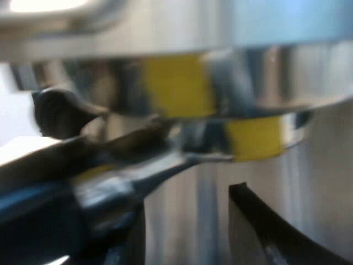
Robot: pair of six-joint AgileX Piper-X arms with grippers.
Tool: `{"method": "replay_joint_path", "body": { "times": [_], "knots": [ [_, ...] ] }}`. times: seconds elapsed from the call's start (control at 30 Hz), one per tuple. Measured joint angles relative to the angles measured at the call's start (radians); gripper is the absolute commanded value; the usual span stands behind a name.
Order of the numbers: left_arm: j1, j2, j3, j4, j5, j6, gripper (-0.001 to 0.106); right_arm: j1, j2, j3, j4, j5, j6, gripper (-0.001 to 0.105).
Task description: Put the handle in the coffee machine
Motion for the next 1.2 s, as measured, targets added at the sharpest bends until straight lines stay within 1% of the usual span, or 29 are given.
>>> {"method": "replay_joint_path", "body": {
  "times": [0.1,0.17,0.5,0.67,0.77,0.8,0.93,1.03,1.17,1.2],
  "knots": [
    [-0.003,0.000,0.000,0.000,0.000,0.000,0.001,0.007,-0.008,0.012,0.013,-0.010,0.048,0.039],
    [-0.002,0.000,0.000,0.000,0.000,0.000,0.001,0.010,-0.018,0.032,0.013,-0.011,0.066,0.039],
    [-0.002,0.000,0.000,0.000,0.000,-0.003,0.001,0.038,-0.101,0.204,0.025,-0.011,0.077,0.039],
    [-0.002,0.000,0.000,0.000,0.000,-0.028,0.001,0.045,-0.179,0.289,0.025,-0.011,0.078,0.039],
    [-0.002,0.000,0.000,0.002,0.000,-0.067,0.001,0.055,-0.244,0.337,0.052,-0.011,0.080,0.039],
    [-0.002,0.000,0.000,0.001,0.000,-0.084,0.001,0.054,-0.270,0.349,0.082,-0.017,0.083,0.039],
    [-0.002,0.000,0.000,0.001,0.000,-0.123,0.001,0.054,-0.380,0.377,0.258,-0.116,0.139,0.039],
    [-0.002,-0.003,0.000,0.001,0.000,-0.135,0.001,0.054,-0.454,0.378,0.369,-0.179,0.148,0.039],
    [-0.002,-0.028,0.002,0.001,0.000,-0.151,0.001,0.054,-0.546,0.378,0.474,-0.210,0.158,0.039],
    [-0.002,-0.040,0.002,0.001,0.000,-0.151,0.001,0.054,-0.590,0.378,0.521,-0.221,0.161,0.039]
  ]
}}
